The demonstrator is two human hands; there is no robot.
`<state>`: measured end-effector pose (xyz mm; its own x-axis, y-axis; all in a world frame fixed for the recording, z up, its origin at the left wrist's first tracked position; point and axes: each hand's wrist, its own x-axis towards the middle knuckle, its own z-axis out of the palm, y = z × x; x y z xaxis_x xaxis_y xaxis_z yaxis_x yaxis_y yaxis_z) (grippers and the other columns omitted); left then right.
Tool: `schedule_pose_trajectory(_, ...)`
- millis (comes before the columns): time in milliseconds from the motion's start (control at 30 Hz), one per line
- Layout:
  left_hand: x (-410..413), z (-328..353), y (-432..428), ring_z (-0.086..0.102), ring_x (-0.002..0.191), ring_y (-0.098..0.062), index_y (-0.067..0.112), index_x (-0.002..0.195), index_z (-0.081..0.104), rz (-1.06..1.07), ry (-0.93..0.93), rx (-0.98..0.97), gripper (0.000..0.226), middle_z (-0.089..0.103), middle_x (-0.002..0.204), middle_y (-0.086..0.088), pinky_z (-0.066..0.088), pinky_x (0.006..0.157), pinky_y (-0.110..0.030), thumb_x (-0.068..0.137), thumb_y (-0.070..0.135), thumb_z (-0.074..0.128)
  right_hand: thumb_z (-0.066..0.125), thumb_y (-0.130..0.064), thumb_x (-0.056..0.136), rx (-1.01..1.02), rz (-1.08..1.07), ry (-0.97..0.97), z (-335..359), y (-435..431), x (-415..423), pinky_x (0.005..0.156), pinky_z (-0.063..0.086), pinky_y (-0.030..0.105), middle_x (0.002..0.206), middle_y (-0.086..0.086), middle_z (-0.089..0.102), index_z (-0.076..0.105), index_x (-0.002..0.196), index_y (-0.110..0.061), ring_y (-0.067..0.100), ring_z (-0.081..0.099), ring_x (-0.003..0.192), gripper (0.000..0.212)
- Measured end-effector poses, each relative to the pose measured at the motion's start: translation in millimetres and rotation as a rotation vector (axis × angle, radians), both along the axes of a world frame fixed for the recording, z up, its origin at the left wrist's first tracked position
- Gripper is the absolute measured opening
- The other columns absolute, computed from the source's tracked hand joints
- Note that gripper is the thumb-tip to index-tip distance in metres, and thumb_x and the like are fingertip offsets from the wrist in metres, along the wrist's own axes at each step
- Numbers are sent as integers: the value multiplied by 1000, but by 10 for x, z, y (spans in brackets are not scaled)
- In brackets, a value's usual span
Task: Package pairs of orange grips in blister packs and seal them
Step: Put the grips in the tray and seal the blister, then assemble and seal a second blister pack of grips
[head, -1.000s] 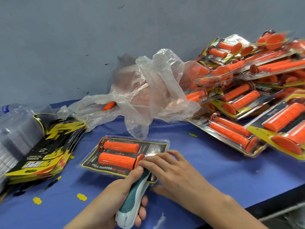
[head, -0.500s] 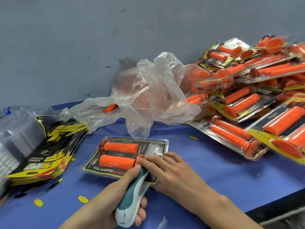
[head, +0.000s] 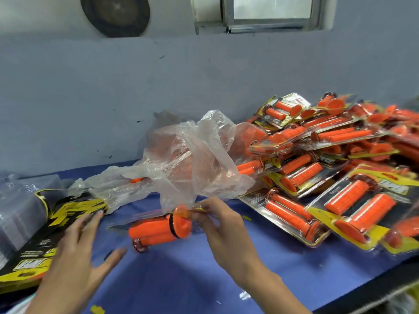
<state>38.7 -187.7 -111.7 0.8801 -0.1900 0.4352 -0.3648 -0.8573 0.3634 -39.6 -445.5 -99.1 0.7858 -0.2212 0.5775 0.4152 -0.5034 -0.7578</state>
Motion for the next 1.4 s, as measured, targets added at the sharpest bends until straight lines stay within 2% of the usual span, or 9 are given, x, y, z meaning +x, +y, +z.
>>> schedule_pose_trajectory(133, -135, 479, -408, 61, 99, 1, 52, 100, 56, -378, 86, -153, 31, 66, 103, 27, 42, 86, -15, 74, 48, 74, 58, -14, 93, -104, 17, -79, 744, -299, -223, 76, 46, 21, 91, -9, 62, 59, 94, -25, 8, 57, 86, 10)
schedule_pose_trajectory(400, -528, 1146, -1890, 56, 35, -21, 30, 82, 57, -768, 110, -422, 21, 63, 60, -5, 38, 38, -18, 97, 45, 55, 58, -25, 97, -257, -555, -324, 1790, -1295, -868, 103, 29, 11, 136, -4, 46, 40, 144, -30, 9, 40, 128, 51)
schedule_pose_trajectory(533, -357, 1762, -3221, 67, 57, -16, 24, 79, 67, -755, 345, -723, 29, 69, 63, 6, 51, 48, -26, 97, 44, 57, 47, -24, 98, -146, -780, -479, 1816, -1687, -878, 108, 37, 33, 136, -6, 38, 35, 143, -35, 9, 37, 129, 48)
schedule_pose_trajectory(633, -41, 2264, -4010, 70, 83, -24, 7, 96, 59, -706, 729, -944, 43, 69, 91, -13, 59, 85, -40, 100, 49, 48, 47, -22, 96, -112, -842, -497, 1743, -1886, -605, 105, 37, 35, 134, -4, 39, 37, 140, -32, 10, 37, 127, 46)
schedule_pose_trajectory(967, 1532, 1446, -3001, 22, 145, -35, 26, 152, 25, -227, -109, 485, 63, 24, 158, -13, 21, 117, -50, 92, 28, 47, 51, -55, 89, -1119, -475, 420, 703, -2143, 1277, 116, 2, 59, 159, 5, 20, 22, 151, -31, 28, 16, 146, 74)
schedule_pose_trajectory(1067, 1900, 1296, -2652, -10, 151, -33, 37, 155, 9, -180, -146, 860, 77, -7, 165, -7, -10, 119, -57, 89, 28, 49, 53, -58, 88, -1331, -404, 572, 442, -2237, 1574, 114, -8, 61, 157, 8, 29, 46, 141, -29, 24, 6, 149, 61)
schedule_pose_trajectory(1167, 2159, 1290, -2513, -6, 151, -34, 34, 150, 24, -151, -329, 1085, 63, 6, 163, -9, -16, 112, -62, 93, 26, 49, 54, -52, 88, -1350, -429, 638, 361, -2376, 1656, 113, -10, 61, 156, 6, 34, 59, 130, -30, 18, -7, 150, 48)
schedule_pose_trajectory(1300, 2210, 1521, -2528, 55, 121, -29, 21, 112, 58, -222, -529, 822, 19, 64, 115, -7, 20, 115, -50, 103, 29, 44, 52, -35, 93, -1382, -505, 739, 524, -2505, 1548, 111, -13, 66, 162, 4, 19, 58, 132, -26, 18, -11, 150, 41)
schedule_pose_trajectory(1400, 2102, 1989, -2641, 62, 89, -43, 14, 94, 53, -272, -477, 237, 21, 66, 98, -22, 40, 71, -42, 102, 30, 42, 48, -22, 96, -1229, -453, 673, 712, -2496, 1468, 117, 1, 61, 158, -4, 29, 56, 131, -30, 18, 15, 149, 37)
